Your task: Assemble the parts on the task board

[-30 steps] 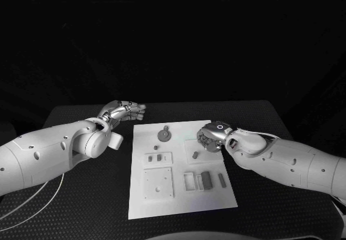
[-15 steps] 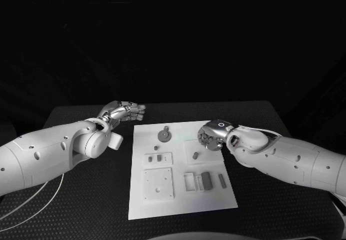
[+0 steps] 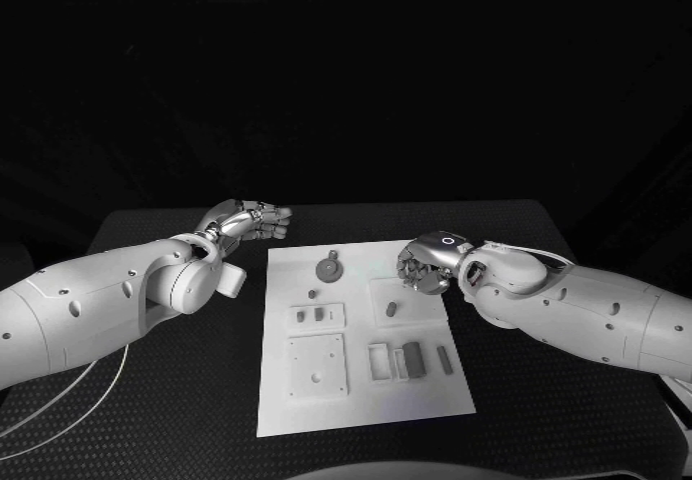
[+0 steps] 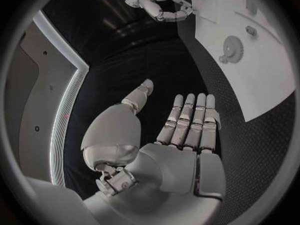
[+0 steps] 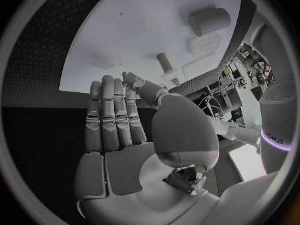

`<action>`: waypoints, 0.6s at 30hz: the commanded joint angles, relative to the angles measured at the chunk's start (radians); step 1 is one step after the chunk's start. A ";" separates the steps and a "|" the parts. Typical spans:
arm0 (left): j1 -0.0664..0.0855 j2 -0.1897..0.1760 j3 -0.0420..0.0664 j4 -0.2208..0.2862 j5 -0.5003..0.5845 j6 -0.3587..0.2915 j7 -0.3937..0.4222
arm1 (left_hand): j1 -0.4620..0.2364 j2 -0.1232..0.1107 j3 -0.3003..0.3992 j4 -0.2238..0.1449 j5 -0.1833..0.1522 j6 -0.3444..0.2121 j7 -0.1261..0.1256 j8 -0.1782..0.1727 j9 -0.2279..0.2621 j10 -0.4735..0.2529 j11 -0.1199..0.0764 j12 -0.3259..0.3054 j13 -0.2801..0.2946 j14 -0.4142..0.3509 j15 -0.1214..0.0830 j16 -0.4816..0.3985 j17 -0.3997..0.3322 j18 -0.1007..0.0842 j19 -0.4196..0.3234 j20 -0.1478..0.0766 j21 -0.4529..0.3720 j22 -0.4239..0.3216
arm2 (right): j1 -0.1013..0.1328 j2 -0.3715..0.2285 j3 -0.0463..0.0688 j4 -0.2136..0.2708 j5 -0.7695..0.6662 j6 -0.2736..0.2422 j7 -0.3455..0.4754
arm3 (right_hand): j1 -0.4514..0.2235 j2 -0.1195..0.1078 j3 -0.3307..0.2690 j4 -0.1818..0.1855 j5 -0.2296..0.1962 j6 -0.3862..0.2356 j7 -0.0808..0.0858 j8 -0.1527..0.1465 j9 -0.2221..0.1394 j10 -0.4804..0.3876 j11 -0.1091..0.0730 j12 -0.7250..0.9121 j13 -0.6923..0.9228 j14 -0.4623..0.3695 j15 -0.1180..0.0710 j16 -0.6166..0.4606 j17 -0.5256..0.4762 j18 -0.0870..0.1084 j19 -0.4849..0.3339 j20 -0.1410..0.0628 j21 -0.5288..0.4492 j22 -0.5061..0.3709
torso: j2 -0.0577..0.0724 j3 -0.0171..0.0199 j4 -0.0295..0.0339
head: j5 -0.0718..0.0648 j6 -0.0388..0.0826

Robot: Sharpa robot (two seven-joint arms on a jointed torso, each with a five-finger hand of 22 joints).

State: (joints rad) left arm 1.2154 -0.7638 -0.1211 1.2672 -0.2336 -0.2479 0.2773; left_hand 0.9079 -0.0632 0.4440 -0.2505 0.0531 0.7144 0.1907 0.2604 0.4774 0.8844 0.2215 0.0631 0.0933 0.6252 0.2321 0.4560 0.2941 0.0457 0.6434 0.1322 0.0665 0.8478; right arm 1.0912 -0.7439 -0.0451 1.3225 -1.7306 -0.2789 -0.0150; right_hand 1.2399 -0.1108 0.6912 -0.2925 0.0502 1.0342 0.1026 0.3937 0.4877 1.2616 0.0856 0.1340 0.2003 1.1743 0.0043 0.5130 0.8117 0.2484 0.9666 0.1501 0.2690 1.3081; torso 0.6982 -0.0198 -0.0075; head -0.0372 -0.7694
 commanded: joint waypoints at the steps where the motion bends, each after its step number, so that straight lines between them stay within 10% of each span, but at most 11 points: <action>1: 0.001 0.001 0.001 0.001 0.005 0.011 0.007 | 0.009 -0.003 0.000 -0.007 -0.001 -0.004 0.043 0.000 0.001 0.003 0.005 0.005 -0.001 0.007 0.001 -0.002 0.001 0.013 0.004 0.001 0.003 -0.002 | 0.003 -0.007 0.004 0.025 0.024 0.018 0.006 | -0.010 0.001 -0.006 0.000 0.000 0.006 -0.001 -0.002 0.002 0.008 -0.001 0.001 0.002 0.006 -0.003 0.005 0.001 0.013 0.008 -0.001 0.006 0.024 | 0.000 -0.0001 -0.0007 | 0.003 -0.001; 18: 0.002 0.002 0.001 -0.005 0.009 0.006 0.008 | 0.009 -0.004 0.000 -0.008 -0.001 -0.004 0.044 0.001 0.001 0.004 0.005 0.006 -0.003 0.005 0.001 -0.003 0.001 0.013 0.004 0.001 0.003 -0.003 | 0.006 0.050 0.009 0.166 0.037 0.047 0.012 | -0.012 0.003 -0.005 0.000 0.000 0.005 -0.001 -0.004 0.002 0.008 -0.001 0.000 0.002 0.005 -0.003 0.004 0.003 0.013 0.007 -0.001 0.007 0.024 | 0.000 -0.0023 -0.0011 | 0.049 -0.008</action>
State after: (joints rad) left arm 1.2155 -0.7634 -0.1211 1.2611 -0.2326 -0.2482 0.2772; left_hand 0.9079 -0.0632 0.4440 -0.2505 0.0531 0.7144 0.1907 0.2604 0.4774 0.8844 0.2215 0.0632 0.0918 0.6252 0.2321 0.4560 0.2940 0.0457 0.6434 0.1322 0.0665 0.8460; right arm 1.0979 -0.6982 -0.0358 1.4820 -1.6960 -0.2589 -0.0139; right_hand 1.2396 -0.1104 0.6912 -0.2925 0.0502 1.0340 0.1027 0.3926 0.4890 1.2616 0.0857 0.1340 0.2010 1.1742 0.0046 0.5129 0.8125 0.2485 0.9666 0.1502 0.2729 1.3079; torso 0.6978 -0.0214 -0.0069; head 0.0012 -0.7759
